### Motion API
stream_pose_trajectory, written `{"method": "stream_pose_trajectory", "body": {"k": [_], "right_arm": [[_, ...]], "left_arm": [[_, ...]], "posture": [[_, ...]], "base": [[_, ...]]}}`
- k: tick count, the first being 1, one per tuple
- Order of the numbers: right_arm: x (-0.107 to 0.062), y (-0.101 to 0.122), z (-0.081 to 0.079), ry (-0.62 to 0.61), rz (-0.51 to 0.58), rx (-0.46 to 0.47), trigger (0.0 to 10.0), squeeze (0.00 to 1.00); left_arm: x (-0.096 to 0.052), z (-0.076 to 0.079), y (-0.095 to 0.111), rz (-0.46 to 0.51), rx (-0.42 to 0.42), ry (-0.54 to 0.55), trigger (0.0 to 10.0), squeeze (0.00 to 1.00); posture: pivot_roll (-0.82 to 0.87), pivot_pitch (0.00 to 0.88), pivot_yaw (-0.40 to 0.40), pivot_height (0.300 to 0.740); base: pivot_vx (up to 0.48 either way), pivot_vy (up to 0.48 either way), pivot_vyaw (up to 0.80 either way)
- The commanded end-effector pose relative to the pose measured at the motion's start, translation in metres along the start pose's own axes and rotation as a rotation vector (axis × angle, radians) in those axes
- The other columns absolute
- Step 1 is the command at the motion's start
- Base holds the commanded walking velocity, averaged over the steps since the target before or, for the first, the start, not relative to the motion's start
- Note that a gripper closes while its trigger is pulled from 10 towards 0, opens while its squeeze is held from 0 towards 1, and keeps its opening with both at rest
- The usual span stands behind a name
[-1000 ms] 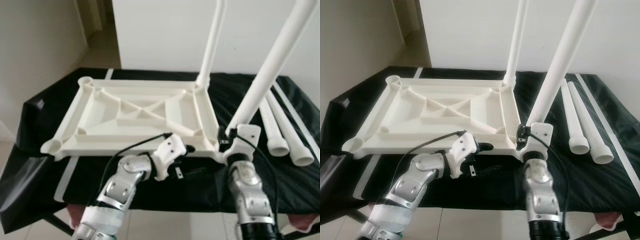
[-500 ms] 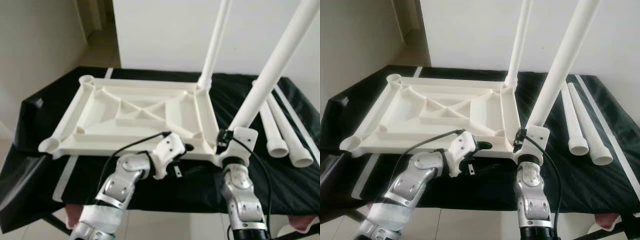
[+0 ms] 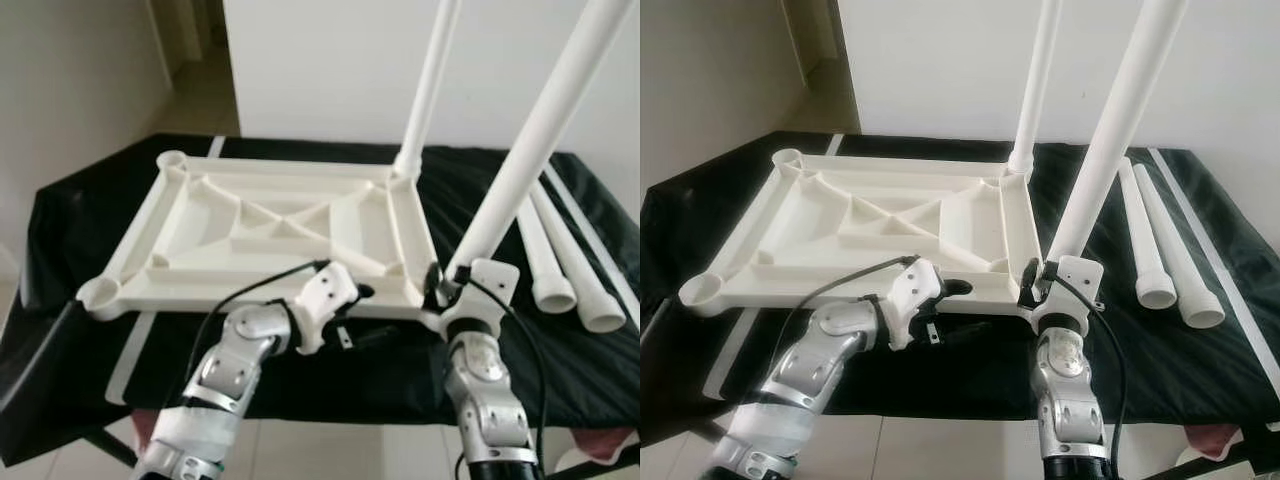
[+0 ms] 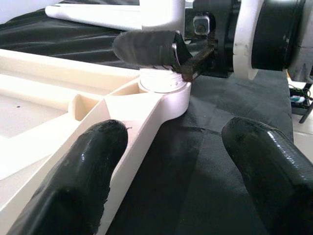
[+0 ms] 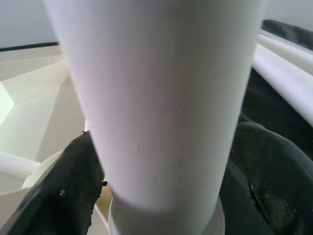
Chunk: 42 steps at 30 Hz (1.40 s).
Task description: Building children table
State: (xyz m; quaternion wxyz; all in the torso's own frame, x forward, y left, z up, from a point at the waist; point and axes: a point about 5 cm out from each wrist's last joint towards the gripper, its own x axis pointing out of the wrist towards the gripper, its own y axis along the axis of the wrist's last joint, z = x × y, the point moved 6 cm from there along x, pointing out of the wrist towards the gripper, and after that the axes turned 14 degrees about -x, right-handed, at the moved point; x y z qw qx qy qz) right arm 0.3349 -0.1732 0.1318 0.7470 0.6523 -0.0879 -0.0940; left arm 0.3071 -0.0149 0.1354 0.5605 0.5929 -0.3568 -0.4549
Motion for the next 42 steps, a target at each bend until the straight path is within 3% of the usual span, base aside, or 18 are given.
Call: {"method": "stream_pose_trajectory", "body": {"k": [1, 4, 12, 13, 16, 17, 22, 31, 33, 42], "right_arm": [[-0.002, -0.002, 0.002, 0.01, -0.006, -0.006, 10.0, 1.0], [0.0, 0.001, 0.012, 0.021, 0.019, -0.043, 10.0, 1.0], [0.001, 0.002, 0.017, 0.043, 0.035, -0.068, 10.0, 1.0], [0.001, 0.002, 0.016, 0.056, 0.038, -0.07, 10.0, 0.89], [-0.002, 0.002, 0.009, 0.131, 0.05, -0.065, 10.0, 0.42], [-0.003, 0.003, 0.005, 0.168, 0.059, -0.048, 10.0, 0.0], [-0.007, 0.006, 0.003, 0.245, 0.087, -0.05, 10.0, 0.0], [-0.001, 0.004, 0.013, 0.385, 0.122, -0.15, 10.0, 0.0], [0.001, 0.009, 0.012, 0.536, 0.166, -0.211, 10.0, 0.0], [0.008, 0.01, 0.014, 0.604, 0.17, -0.22, 10.0, 0.0]], "left_arm": [[-0.001, -0.012, 0.003, 0.022, 0.005, 0.116, 10.0, 0.0], [0.0, -0.01, 0.002, 0.022, -0.002, 0.112, 10.0, 0.0], [0.001, -0.01, 0.003, 0.024, -0.006, 0.106, 10.0, 0.0], [0.001, -0.01, 0.002, 0.024, -0.006, 0.106, 10.0, 0.0], [0.001, -0.009, 0.002, 0.025, 0.0, 0.106, 10.0, 0.0], [0.001, -0.009, 0.003, 0.029, 0.0, 0.106, 10.0, 0.0], [0.003, -0.008, 0.002, 0.029, 0.004, 0.104, 10.0, 0.0], [0.006, -0.004, 0.003, 0.033, 0.029, 0.098, 10.0, 0.0], [0.008, -0.005, 0.003, 0.032, 0.048, 0.104, 10.0, 0.0], [0.01, -0.004, 0.005, 0.036, 0.044, 0.095, 10.0, 0.0]], "posture": [[0.01, 0.0, -0.032, 0.74], [0.0, 0.0, -0.024, 0.74], [-0.01, 0.0, -0.018, 0.74], [-0.01, 0.0, -0.016, 0.74], [-0.01, 0.0, -0.014, 0.74], [-0.01, 0.0, -0.014, 0.74], [-0.02, 0.0, -0.011, 0.74], [-0.02, 0.0, -0.003, 0.74], [-0.03, 0.0, 0.005, 0.74], [-0.04, 0.0, 0.011, 0.74]], "base": [[0.0, 0.0, 0.0], [0.0, 0.0, 0.0], [0.0, 0.0, 0.0], [0.0, 0.0, 0.0], [0.0, 0.0, 0.0], [0.0, 0.0, 0.0], [0.0, 0.0, 0.0], [0.0, 0.0, 0.0], [0.0, 0.0, 0.0], [0.0, 0.0, 0.0]]}}
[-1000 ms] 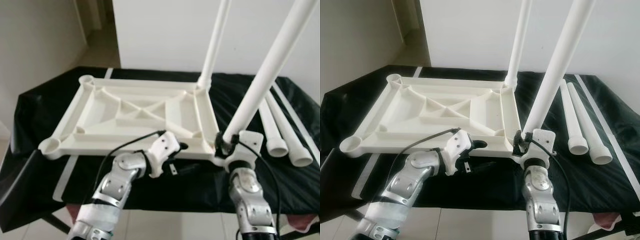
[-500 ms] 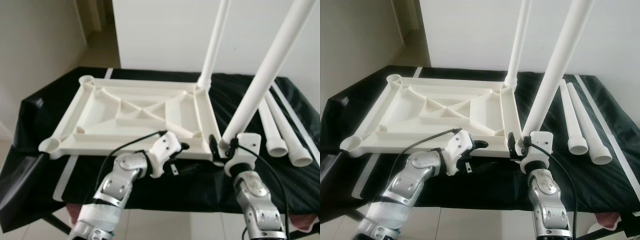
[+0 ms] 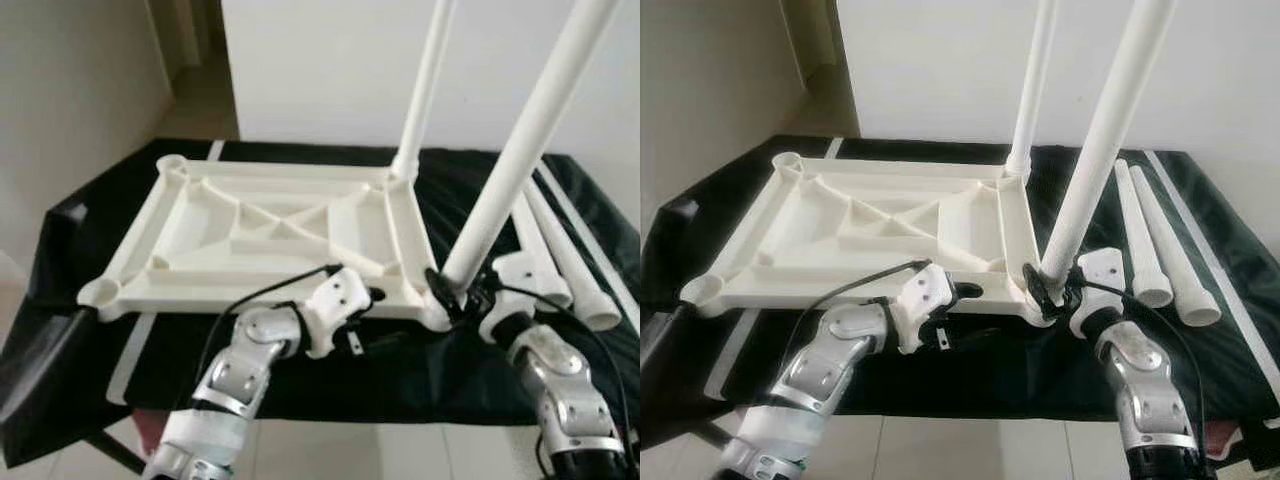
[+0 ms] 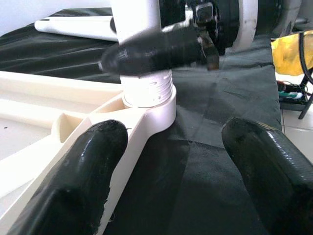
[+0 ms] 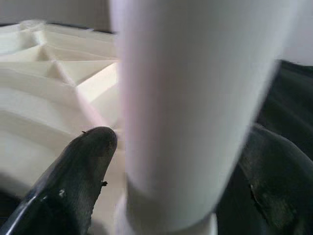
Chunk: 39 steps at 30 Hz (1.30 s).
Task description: Building children table
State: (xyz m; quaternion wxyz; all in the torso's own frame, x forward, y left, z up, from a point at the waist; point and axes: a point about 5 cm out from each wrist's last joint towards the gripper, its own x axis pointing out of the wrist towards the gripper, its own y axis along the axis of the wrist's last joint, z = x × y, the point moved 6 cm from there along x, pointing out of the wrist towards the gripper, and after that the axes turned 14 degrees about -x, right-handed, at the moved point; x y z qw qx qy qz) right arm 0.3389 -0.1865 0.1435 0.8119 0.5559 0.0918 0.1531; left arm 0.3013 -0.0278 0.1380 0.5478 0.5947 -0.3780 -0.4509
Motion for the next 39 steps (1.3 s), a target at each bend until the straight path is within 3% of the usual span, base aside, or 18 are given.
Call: {"method": "stream_pose_trajectory", "body": {"k": [1, 13, 14, 16, 17, 18, 31, 32, 33, 34, 39], "right_arm": [[0.001, -0.001, -0.001, 0.033, 0.003, -0.01, 10.0, 0.0], [0.014, -0.008, -0.004, 0.165, 0.007, -0.073, 10.0, 0.0], [0.016, -0.011, -0.004, 0.182, -0.003, -0.09, 7.8, 0.0], [0.017, -0.013, -0.003, 0.188, -0.006, -0.097, 7.8, 0.0], [0.017, -0.014, -0.003, 0.191, -0.007, -0.098, 2.9, 0.0], [0.017, -0.014, -0.003, 0.194, -0.005, -0.096, 0.0, 0.0], [0.015, -0.023, -0.01, 0.199, -0.011, -0.048, 0.1, 0.0], [0.014, -0.023, -0.012, 0.116, -0.012, 0.003, 10.0, 0.0], [0.014, -0.023, -0.012, 0.116, -0.012, 0.003, 10.0, 0.0], [0.013, -0.022, -0.015, 0.03, -0.013, 0.041, 10.0, 0.0], [0.011, -0.021, -0.016, -0.046, -0.022, 0.065, 10.0, 0.0]], "left_arm": [[0.001, -0.012, 0.001, 0.02, 0.021, 0.114, 10.0, 0.0], [0.002, -0.009, 0.0, 0.012, 0.028, 0.092, 10.0, 0.0], [0.001, -0.01, 0.001, 0.014, 0.027, 0.097, 10.0, 0.0], [0.0, -0.01, 0.002, 0.017, 0.025, 0.098, 10.0, 0.0], [0.0, -0.01, 0.002, 0.018, 0.025, 0.1, 10.0, 0.0], [0.0, -0.01, 0.002, 0.018, 0.025, 0.101, 10.0, 0.0], [0.0, -0.006, 0.0, 0.025, 0.015, 0.097, 10.0, 0.0], [-0.002, -0.006, 0.003, 0.039, 0.003, 0.097, 10.0, 0.0], [-0.002, -0.006, 0.003, 0.039, 0.003, 0.097, 10.0, 0.0], [-0.004, -0.008, 0.007, 0.061, -0.018, 0.097, 10.0, 0.0], [-0.005, -0.01, 0.008, 0.062, -0.021, 0.106, 10.0, 0.0]], "posture": [[-0.04, 0.0, 0.012, 0.74], [-0.03, 0.0, 0.006, 0.74], [-0.02, 0.0, -0.006, 0.74], [-0.02, 0.0, -0.006, 0.74], [-0.01, 0.0, -0.01, 0.74], [-0.01, 0.0, -0.012, 0.74], [0.0, 0.0, -0.033, 0.74], [0.0, 0.0, -0.04, 0.74], [0.0, 0.0, -0.04, 0.74], [0.0, 0.0, -0.041, 0.74], [-0.01, 0.0, -0.035, 0.74]], "base": [[0.0, 0.0, 0.0], [0.0, 0.0, 0.0], [0.0, 0.0, 0.0], [0.0, 0.0, 0.0], [0.0, 0.0, 0.0], [0.0, 0.0, 0.0], [0.0, 0.0, 0.0], [0.0, 0.0, 0.0], [0.0, 0.0, 0.0], [0.0, 0.0, 0.0], [0.0, 0.0, 0.0]]}}
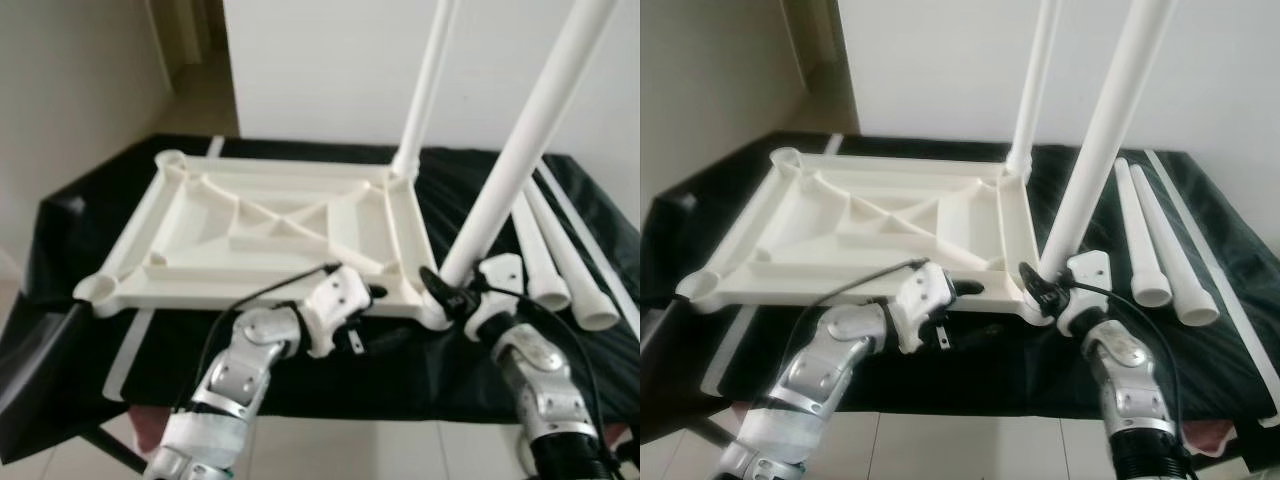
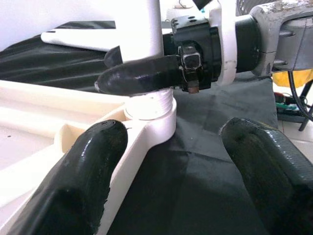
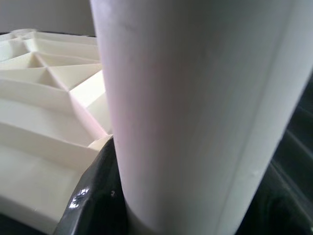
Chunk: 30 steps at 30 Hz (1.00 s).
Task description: Building children table
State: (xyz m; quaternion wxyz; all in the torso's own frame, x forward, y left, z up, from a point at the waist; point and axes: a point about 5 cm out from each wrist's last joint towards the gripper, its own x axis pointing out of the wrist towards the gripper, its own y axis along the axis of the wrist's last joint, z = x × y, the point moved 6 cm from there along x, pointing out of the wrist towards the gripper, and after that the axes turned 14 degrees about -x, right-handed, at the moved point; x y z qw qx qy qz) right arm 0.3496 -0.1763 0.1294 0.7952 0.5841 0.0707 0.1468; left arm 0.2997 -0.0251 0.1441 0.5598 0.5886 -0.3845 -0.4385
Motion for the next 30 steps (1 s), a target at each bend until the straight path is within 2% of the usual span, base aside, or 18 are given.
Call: {"method": "stream_pose_trajectory", "body": {"k": [1, 2, 3, 6, 8, 11, 12, 13, 16, 20, 24, 30], "right_arm": [[-0.004, -0.011, -0.002, -0.046, -0.059, 0.004, 10.0, 0.0], [-0.005, -0.014, 0.001, -0.097, -0.077, 0.02, 10.0, 0.0], [-0.005, -0.014, 0.001, -0.097, -0.077, 0.02, 10.0, 0.0], [-0.011, -0.02, 0.011, -0.241, -0.129, 0.044, 10.0, 0.0], [-0.012, -0.021, 0.012, -0.277, -0.143, 0.048, 10.0, 0.0], [-0.016, -0.02, 0.01, -0.342, -0.157, 0.061, 10.0, 0.0], [-0.019, -0.02, 0.008, -0.406, -0.181, 0.075, 10.0, 0.0], [-0.019, -0.02, 0.008, -0.406, -0.181, 0.075, 10.0, 0.0], [-0.033, -0.024, 0.001, -0.581, -0.269, 0.109, 10.0, 0.0], [-0.031, -0.016, -0.011, -0.6, -0.253, 0.148, 10.0, 0.0], [-0.028, -0.014, -0.017, -0.589, -0.246, 0.156, 10.0, 0.0], [-0.031, -0.012, -0.015, -0.601, -0.235, 0.139, 10.0, 0.0]], "left_arm": [[-0.002, -0.011, 0.001, 0.024, -0.017, 0.096, 10.0, 0.0], [-0.002, -0.011, 0.001, 0.023, -0.019, 0.094, 10.0, 0.0], [-0.002, -0.011, 0.001, 0.023, -0.019, 0.094, 10.0, 0.0], [-0.001, -0.01, 0.001, 0.022, -0.022, 0.084, 10.0, 0.0], [-0.001, -0.01, 0.001, 0.022, -0.022, 0.083, 10.0, 0.0], [-0.001, -0.011, 0.001, 0.018, -0.022, 0.084, 10.0, 0.0], [-0.001, -0.013, 0.001, 0.018, -0.022, 0.091, 10.0, 0.0], [-0.001, -0.013, 0.001, 0.018, -0.022, 0.091, 10.0, 0.0], [-0.004, -0.022, 0.003, 0.02, -0.017, 0.118, 10.0, 0.0], [-0.009, -0.029, 0.005, 0.025, -0.016, 0.148, 10.0, 0.0], [-0.011, -0.028, 0.007, 0.025, -0.02, 0.14, 10.0, 0.0], [-0.013, -0.025, 0.001, -0.004, -0.008, 0.116, 10.0, 0.0]], "posture": [[-0.01, 0.0, -0.031, 0.74], [-0.01, 0.0, -0.032, 0.74], [-0.01, 0.0, -0.032, 0.74], [-0.02, 0.0, -0.033, 0.74], [-0.02, 0.0, -0.033, 0.74], [-0.03, 0.0, -0.034, 0.74], [-0.03, 0.0, -0.041, 0.74], [-0.03, 0.0, -0.041, 0.74], [-0.02, 0.0, -0.055, 0.74], [-0.01, 0.0, -0.043, 0.74], [0.0, 0.0, -0.032, 0.74], [0.0, 0.0, -0.008, 0.74]], "base": [[0.0, 0.0, 0.0], [0.0, 0.0, 0.0], [0.0, 0.0, 0.0], [0.0, 0.0, 0.0], [0.0, 0.0, 0.0], [0.0, 0.0, 0.0], [0.0, 0.0, 0.0], [0.0, 0.0, 0.0], [0.0, 0.0, 0.0], [0.0, 0.0, 0.0], [0.0, 0.0, 0.0], [0.0, 0.0, 0.0]]}}
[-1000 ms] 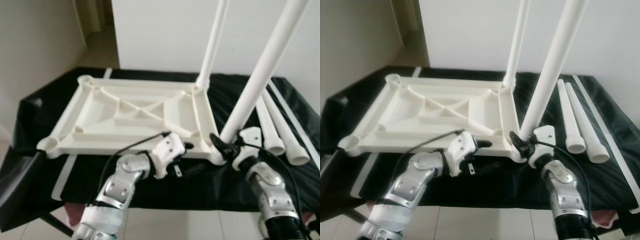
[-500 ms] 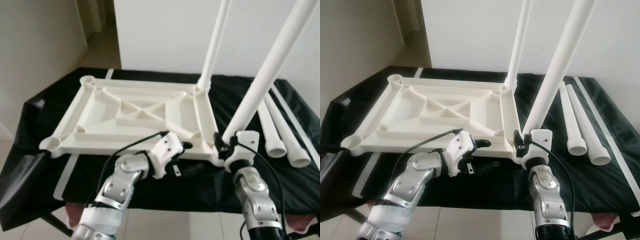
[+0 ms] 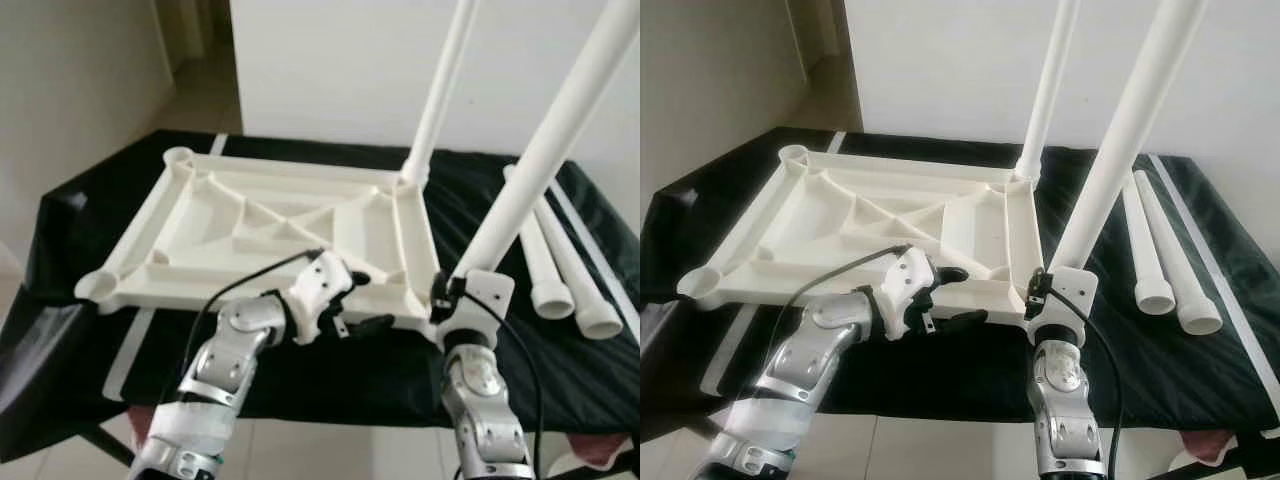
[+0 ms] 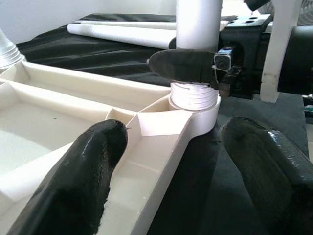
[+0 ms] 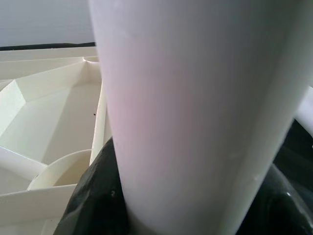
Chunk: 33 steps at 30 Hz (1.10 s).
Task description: Building children table
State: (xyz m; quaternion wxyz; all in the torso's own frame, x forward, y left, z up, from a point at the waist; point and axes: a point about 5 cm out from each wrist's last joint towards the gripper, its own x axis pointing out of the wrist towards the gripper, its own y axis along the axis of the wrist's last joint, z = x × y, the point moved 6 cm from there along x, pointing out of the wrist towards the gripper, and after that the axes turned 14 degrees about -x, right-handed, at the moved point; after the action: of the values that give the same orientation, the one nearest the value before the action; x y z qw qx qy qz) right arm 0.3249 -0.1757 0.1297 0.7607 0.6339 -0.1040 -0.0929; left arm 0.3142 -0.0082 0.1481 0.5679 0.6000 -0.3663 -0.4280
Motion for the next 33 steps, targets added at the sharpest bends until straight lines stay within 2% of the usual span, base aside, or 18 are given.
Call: {"method": "stream_pose_trajectory", "body": {"k": [1, 2, 3, 5, 9, 11, 17, 24, 26, 31, 32, 33], "right_arm": [[-0.007, -0.019, 0.001, -0.033, -0.075, 0.014, 10.0, 0.07], [-0.006, -0.017, 0.006, -0.044, -0.068, 0.006, 10.0, 0.35], [-0.005, -0.014, 0.009, -0.052, -0.062, 0.001, 10.0, 1.0], [-0.001, -0.002, 0.01, -0.016, -0.002, 0.0, 10.0, 1.0], [0.002, 0.002, 0.012, 0.015, 0.027, -0.002, 10.0, 1.0], [0.007, 0.005, 0.017, 0.069, 0.056, -0.032, 10.0, 1.0], [0.012, 0.007, 0.022, 0.125, 0.07, -0.049, 10.0, 1.0], [0.016, 0.006, 0.02, 0.162, 0.067, -0.047, 10.0, 1.0], [0.017, 0.008, 0.013, 0.207, 0.072, -0.036, 10.0, 0.0], [0.017, 0.008, 0.005, 0.271, 0.093, -0.041, 10.0, 0.0], [0.016, 0.008, 0.004, 0.287, 0.09, -0.038, 10.0, 0.0], [0.016, 0.008, 0.004, 0.287, 0.09, -0.038, 10.0, 0.0]], "left_arm": [[-0.001, -0.007, -0.003, 0.004, -0.003, 0.064, 10.0, 0.0], [0.001, -0.007, 0.0, 0.005, 0.006, 0.057, 10.0, 0.0], [0.002, -0.007, 0.002, 0.006, 0.012, 0.052, 10.0, 0.0], [0.007, -0.008, 0.005, 0.011, 0.015, 0.037, 10.0, 0.0], [0.01, -0.007, 0.005, 0.007, 0.019, 0.025, 10.0, 0.0], [0.014, -0.002, 0.008, 0.014, 0.019, 0.008, 10.0, 0.0], [0.013, -0.004, 0.005, 0.007, 0.017, 0.025, 10.0, 0.0], [0.015, -0.007, 0.006, 0.024, 0.014, 0.051, 10.0, 0.0], [0.017, -0.007, 0.005, 0.026, 0.004, 0.056, 10.0, 0.0], [0.022, -0.006, 0.007, 0.041, 0.01, 0.06, 10.0, 0.0], [0.023, -0.005, 0.006, 0.031, 0.051, 0.065, 10.0, 0.0], [0.023, -0.005, 0.006, 0.031, 0.051, 0.065, 10.0, 0.0]], "posture": [[0.0, 0.0, -0.005, 0.74], [-0.02, 0.0, 0.006, 0.74], [-0.02, 0.0, 0.006, 0.74], [-0.03, 0.0, 0.016, 0.74], [-0.04, 0.0, 0.019, 0.74], [-0.04, 0.0, 0.017, 0.74], [-0.03, 0.0, 0.003, 0.74], [-0.03, 0.0, -0.028, 0.74], [-0.04, 0.0, -0.023, 0.74], [-0.04, 0.0, -0.011, 0.74], [-0.04, 0.0, -0.005, 0.74], [-0.04, 0.0, -0.005, 0.74]], "base": [[0.0, 0.0, 0.0], [0.0, 0.0, 0.0], [0.0, 0.0, 0.0], [0.0, 0.0, 0.0], [0.0, 0.0, 0.0], [0.0, 0.0, 0.0], [0.0, 0.0, 0.0], [0.0, 0.0, 0.0], [0.0, 0.0, 0.0], [0.0, 0.0, 0.0], [0.0, 0.0, 0.0], [0.0, 0.0, 0.0]]}}
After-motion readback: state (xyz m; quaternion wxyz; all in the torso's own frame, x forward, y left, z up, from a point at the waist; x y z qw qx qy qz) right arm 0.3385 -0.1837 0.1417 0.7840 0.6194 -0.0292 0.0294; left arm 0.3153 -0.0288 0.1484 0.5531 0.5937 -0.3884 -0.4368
